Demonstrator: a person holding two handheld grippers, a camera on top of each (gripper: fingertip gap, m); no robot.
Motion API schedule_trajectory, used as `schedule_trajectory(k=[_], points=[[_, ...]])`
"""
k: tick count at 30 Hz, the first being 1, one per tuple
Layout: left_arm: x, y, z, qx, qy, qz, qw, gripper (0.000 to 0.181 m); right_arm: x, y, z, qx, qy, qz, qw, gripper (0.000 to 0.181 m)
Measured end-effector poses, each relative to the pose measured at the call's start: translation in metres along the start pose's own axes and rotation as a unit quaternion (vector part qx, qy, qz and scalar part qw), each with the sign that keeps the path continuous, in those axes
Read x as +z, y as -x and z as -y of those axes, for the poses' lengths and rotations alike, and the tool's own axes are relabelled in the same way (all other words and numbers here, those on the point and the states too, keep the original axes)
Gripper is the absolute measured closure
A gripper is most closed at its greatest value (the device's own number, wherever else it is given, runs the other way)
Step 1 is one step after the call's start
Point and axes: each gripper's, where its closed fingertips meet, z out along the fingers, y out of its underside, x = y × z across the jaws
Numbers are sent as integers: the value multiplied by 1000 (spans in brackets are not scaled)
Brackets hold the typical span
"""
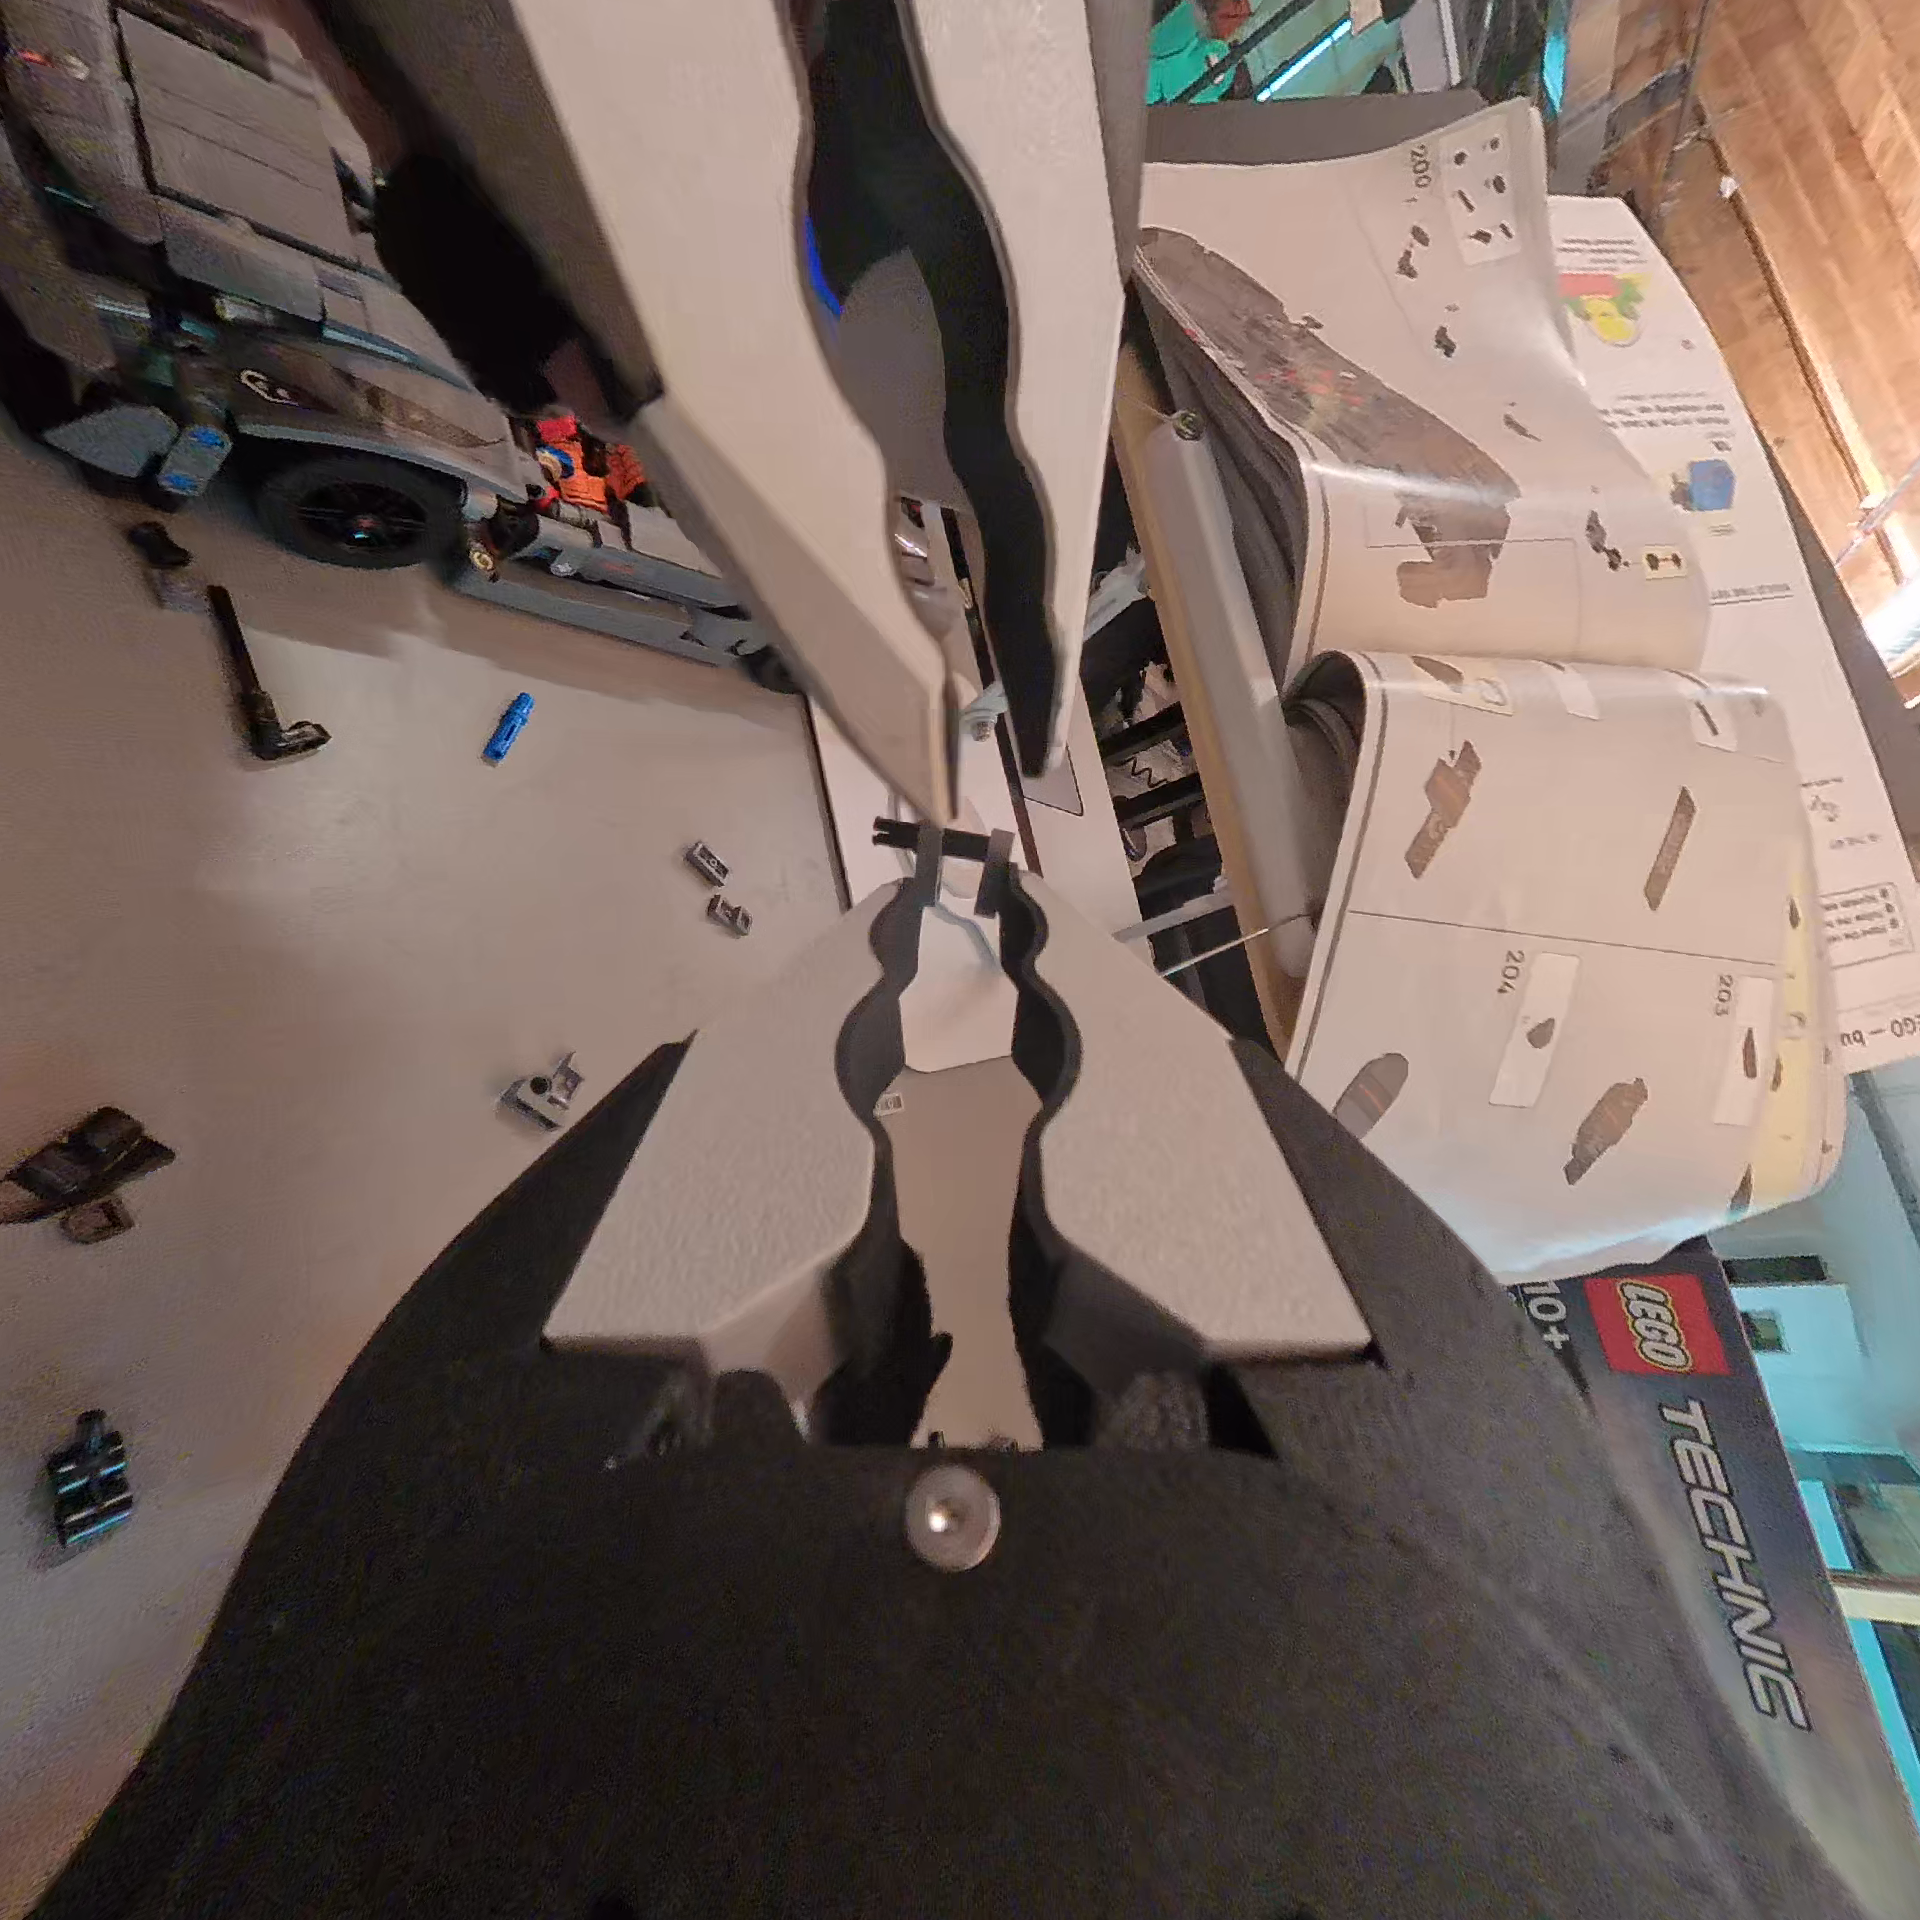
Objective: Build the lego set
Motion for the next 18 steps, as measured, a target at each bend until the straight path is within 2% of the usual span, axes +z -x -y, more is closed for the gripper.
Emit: schedule_trajectory(k=[3,6,11,18], points=[[3,-9,-6,77,28,3,997,166,0,3,1,-11,-2,7,1000,168],[3,-10,-7,85,32,3,996,164,-1,6,2,-23,-5,14,1000,168],[3,-15,-6,158,45,22,986,166,-3,10,3,-28,-6,27,999,169],[3,-15,-2,175,41,33,983,167,-6,8,4,-14,-11,34,999,169]])
